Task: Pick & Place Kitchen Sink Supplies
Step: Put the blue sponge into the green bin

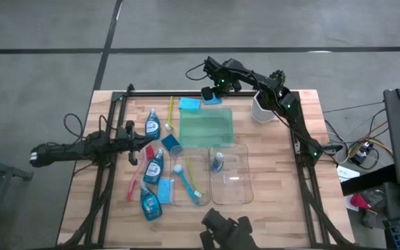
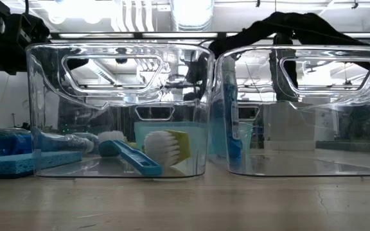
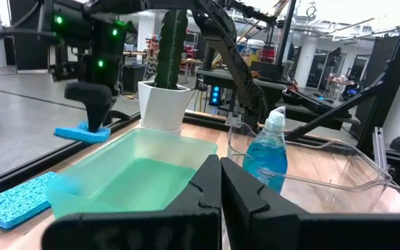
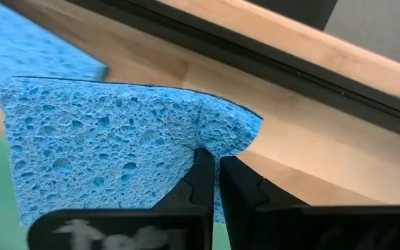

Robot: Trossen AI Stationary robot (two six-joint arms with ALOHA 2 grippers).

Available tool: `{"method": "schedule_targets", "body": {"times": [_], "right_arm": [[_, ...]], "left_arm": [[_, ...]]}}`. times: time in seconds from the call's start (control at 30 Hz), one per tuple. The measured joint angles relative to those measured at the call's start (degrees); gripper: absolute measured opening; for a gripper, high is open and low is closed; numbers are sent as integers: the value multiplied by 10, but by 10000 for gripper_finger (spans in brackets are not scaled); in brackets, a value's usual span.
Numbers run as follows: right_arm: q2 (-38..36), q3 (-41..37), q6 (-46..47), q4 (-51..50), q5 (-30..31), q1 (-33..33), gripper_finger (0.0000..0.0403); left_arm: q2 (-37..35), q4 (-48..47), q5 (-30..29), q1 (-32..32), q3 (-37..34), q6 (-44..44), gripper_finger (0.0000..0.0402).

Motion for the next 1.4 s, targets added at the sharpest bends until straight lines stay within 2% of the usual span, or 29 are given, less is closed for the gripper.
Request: {"method": "schedule_targets", "body": {"times": [0.2, 0.3, 0.4, 0.9, 1.03, 1.23, 1.4], "right_arm": [[0, 61, -3, -27, 9, 17, 8], [-2, 85, -1, -29, -10, 24, 8], [-18, 79, 5, -28, -47, 30, 8], [-64, 81, 24, -21, -34, 89, 8], [-63, 81, 50, -49, -56, 105, 8], [-61, 81, 87, -115, -50, 137, 8], [-54, 69, 109, -125, -33, 148, 8]], "left_arm": [[0, 0, 0, 0, 0, 0, 0], [0, 0, 0, 0, 0, 0, 0], [0, 0, 0, 0, 0, 0, 0], [0, 0, 0, 0, 0, 0, 0], [0, 0, 0, 0, 0, 0, 0], [0, 0, 0, 0, 0, 0, 0], [0, 0, 0, 0, 0, 0, 0]]}}
